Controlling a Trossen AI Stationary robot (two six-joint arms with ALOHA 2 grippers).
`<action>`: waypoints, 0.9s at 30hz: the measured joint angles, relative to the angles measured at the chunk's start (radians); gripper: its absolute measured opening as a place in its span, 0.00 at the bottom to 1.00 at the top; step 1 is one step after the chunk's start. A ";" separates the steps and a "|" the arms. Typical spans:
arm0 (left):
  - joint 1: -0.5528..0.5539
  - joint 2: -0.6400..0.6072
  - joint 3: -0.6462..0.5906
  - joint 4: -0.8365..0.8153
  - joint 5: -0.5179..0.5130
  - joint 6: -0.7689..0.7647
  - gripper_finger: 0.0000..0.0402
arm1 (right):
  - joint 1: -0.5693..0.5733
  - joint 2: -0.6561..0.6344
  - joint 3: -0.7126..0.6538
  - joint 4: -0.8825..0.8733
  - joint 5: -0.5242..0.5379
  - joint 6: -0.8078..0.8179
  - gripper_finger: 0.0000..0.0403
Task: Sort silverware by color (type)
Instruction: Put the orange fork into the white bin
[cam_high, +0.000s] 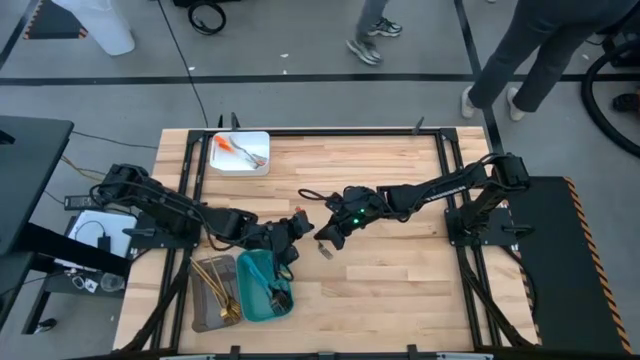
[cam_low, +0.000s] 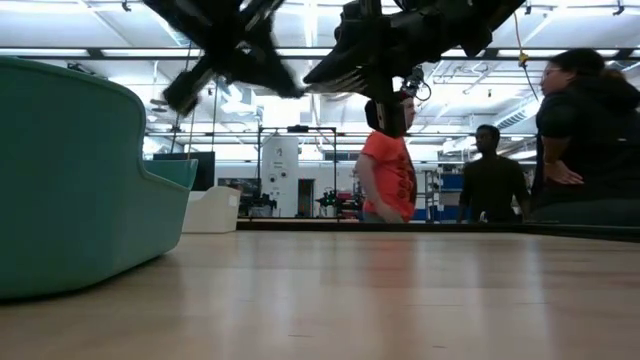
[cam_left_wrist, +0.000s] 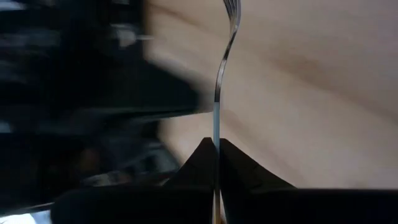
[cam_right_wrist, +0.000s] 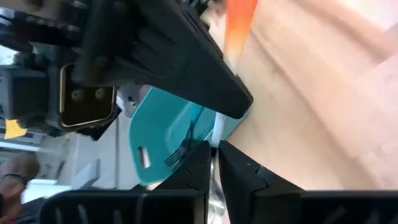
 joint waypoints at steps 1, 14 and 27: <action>0.000 -0.001 -0.001 -0.036 0.008 -0.027 0.03 | 0.000 0.000 0.000 0.006 0.009 -0.017 0.12; -0.009 -0.034 -0.005 -0.377 -0.074 -0.290 0.03 | 0.031 -0.003 0.001 0.029 0.240 -0.265 0.23; 0.034 -0.173 -0.005 -0.581 -0.150 -0.482 0.03 | 0.074 -0.003 -0.022 -0.012 0.438 -0.381 0.23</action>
